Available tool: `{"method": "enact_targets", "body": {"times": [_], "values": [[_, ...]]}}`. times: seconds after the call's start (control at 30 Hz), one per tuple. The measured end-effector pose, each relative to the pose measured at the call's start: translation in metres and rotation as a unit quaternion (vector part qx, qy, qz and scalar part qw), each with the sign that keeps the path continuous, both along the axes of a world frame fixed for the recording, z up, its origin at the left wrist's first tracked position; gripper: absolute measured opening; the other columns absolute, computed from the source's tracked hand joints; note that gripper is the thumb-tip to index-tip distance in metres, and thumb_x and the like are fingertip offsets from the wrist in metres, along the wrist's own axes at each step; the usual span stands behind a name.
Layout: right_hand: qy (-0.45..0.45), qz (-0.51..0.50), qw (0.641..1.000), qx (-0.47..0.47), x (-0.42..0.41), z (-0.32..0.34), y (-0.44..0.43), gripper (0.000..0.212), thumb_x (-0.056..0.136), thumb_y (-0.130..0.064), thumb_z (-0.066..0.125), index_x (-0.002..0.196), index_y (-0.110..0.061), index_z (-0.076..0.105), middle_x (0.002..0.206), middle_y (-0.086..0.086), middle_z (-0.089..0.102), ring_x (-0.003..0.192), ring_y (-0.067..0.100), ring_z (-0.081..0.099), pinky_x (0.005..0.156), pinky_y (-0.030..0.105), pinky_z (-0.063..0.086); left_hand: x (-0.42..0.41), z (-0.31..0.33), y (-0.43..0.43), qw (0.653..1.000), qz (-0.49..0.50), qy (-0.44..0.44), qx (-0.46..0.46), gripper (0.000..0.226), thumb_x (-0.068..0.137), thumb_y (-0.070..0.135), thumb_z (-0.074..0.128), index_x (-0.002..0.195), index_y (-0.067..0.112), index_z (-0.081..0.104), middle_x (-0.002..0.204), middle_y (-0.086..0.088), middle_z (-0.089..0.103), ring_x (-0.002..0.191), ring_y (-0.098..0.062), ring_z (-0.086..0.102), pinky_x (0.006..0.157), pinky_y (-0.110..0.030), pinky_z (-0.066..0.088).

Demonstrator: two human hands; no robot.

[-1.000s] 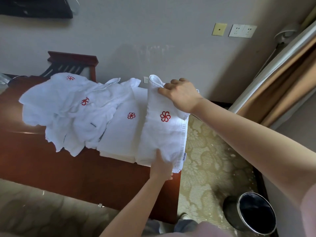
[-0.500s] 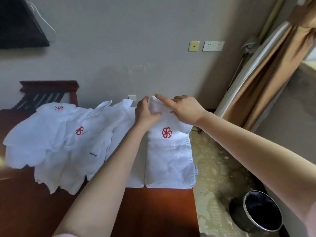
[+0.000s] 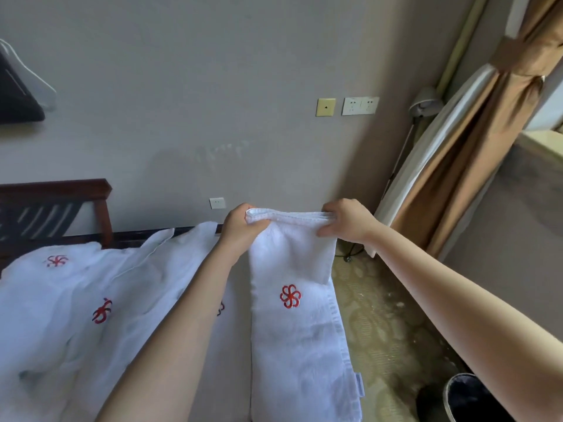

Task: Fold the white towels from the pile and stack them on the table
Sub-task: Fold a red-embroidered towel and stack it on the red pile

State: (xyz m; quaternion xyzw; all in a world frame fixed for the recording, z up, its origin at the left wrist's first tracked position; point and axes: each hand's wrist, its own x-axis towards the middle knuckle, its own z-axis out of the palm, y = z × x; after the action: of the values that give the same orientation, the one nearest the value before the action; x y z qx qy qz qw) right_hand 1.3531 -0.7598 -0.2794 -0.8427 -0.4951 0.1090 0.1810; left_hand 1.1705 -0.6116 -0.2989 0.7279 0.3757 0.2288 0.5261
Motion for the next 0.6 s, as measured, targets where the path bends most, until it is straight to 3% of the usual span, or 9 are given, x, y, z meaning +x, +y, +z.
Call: {"method": "enact_targets", "body": {"times": [0.1,0.2,0.27,0.37,0.43,0.5,0.57,0.6], "values": [[0.231,-0.055,0.965,0.114,0.02,-0.013,0.022,0.03,0.071,-0.012,0.078,0.062,-0.012,0.049,0.057,-0.008,0.045,0.054,0.005,0.042,0.051,0.022,0.034,0.02,-0.01,0.022,0.998,0.032,-0.03,-0.046,0.01,0.083,0.008,0.066,0.086,0.01,0.057,0.079,-0.001,0.054,0.071,-0.015,0.045,0.064,-0.025,0.037],[0.37,-0.105,0.907,0.171,0.028,-0.045,0.043,0.025,0.076,-0.004,0.076,0.086,0.01,0.058,0.074,0.008,0.055,0.07,0.015,0.053,0.064,0.032,0.043,0.041,-0.029,0.044,0.993,0.061,-0.029,-0.093,0.018,0.082,0.006,0.067,0.1,0.008,0.063,0.097,-0.004,0.063,0.086,-0.016,0.055,0.079,-0.028,0.043],[0.386,-0.14,0.894,0.18,0.033,-0.068,0.056,0.024,0.078,-0.007,0.076,0.087,0.005,0.057,0.077,0.01,0.051,0.073,0.019,0.049,0.065,0.036,0.039,0.054,-0.049,0.058,0.991,0.067,-0.023,-0.116,0.02,0.082,0.003,0.067,0.101,0.008,0.062,0.098,-0.004,0.063,0.088,-0.016,0.057,0.078,-0.025,0.043],[0.381,-0.19,0.883,0.199,0.041,-0.097,0.074,0.023,0.077,-0.011,0.074,0.081,-0.006,0.052,0.076,0.006,0.043,0.072,0.018,0.038,0.063,0.034,0.032,0.073,-0.079,0.074,0.987,0.09,0.002,-0.13,0.019,0.082,0.004,0.068,0.099,0.008,0.061,0.085,0.004,0.06,0.074,-0.006,0.053,0.06,-0.011,0.043],[0.356,-0.223,0.887,0.192,0.045,-0.112,0.084,0.027,0.077,-0.013,0.072,0.073,-0.007,0.045,0.068,0.002,0.04,0.066,0.016,0.035,0.058,0.029,0.03,0.084,-0.099,0.084,0.982,0.098,0.014,-0.158,0.016,0.082,0.004,0.068,0.095,0.009,0.06,0.079,0.003,0.056,0.072,-0.008,0.051,0.058,-0.013,0.041],[0.335,-0.252,0.89,0.178,0.048,-0.126,0.091,0.026,0.078,-0.014,0.068,0.071,-0.017,0.044,0.065,-0.006,0.042,0.061,0.014,0.038,0.049,0.021,0.032,0.092,-0.119,0.092,0.977,0.1,0.036,-0.187,0.014,0.082,0.004,0.068,0.09,0.011,0.059,0.084,-0.002,0.057,0.079,-0.016,0.051,0.066,-0.023,0.041],[0.335,-0.269,0.892,0.142,0.047,-0.14,0.093,0.014,0.083,-0.018,0.066,0.087,-0.019,0.053,0.072,-0.01,0.051,0.063,0.013,0.049,0.046,0.016,0.037,0.098,-0.136,0.095,0.974,0.101,0.072,-0.192,0.013,0.082,0.007,0.067,0.09,0.01,0.058,0.087,-0.005,0.056,0.081,-0.019,0.05,0.069,-0.027,0.04],[0.34,-0.271,0.893,0.12,0.046,-0.146,0.091,0.02,0.085,-0.023,0.067,0.098,-0.019,0.053,0.079,-0.011,0.054,0.066,0.012,0.053,0.049,0.019,0.04,0.1,-0.144,0.095,0.974,0.103,0.086,-0.185,0.012,0.082,0.009,0.066,0.091,0.011,0.058,0.088,-0.005,0.055,0.08,-0.019,0.05,0.069,-0.027,0.04]]}}
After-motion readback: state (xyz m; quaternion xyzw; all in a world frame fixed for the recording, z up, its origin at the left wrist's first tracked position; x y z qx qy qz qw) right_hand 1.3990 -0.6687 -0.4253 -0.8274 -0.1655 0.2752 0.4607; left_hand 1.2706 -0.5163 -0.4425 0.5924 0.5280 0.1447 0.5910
